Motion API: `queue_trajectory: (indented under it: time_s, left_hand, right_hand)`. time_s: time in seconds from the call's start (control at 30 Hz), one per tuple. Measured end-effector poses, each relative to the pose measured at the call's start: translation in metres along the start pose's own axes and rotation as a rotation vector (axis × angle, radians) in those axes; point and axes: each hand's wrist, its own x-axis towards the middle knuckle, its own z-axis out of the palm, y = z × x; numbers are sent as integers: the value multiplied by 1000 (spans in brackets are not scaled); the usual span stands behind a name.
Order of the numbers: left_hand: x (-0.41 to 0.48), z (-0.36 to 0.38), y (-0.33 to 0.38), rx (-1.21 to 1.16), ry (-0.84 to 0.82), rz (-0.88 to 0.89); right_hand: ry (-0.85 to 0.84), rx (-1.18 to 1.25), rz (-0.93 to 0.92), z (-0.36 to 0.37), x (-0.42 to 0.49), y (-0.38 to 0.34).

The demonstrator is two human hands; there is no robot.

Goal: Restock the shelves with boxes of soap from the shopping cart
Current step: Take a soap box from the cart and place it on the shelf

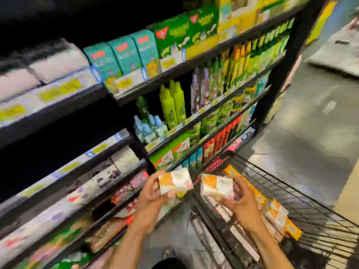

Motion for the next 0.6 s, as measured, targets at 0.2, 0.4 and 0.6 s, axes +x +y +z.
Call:
queue_trajectory:
  time_s: [0.2,0.4,0.6]
  left_hand:
    - [-10,-79,43,-10,127,103]
    - [-17,-141,74,-16,300,230]
    - [-20,-168,80,0,385,290]
  right_hand:
    - [-132,-28,-119,92,34,-62]
    - [-221,20,-238,179,68,-99]
    - [-266,15,-358,235,97,-124]
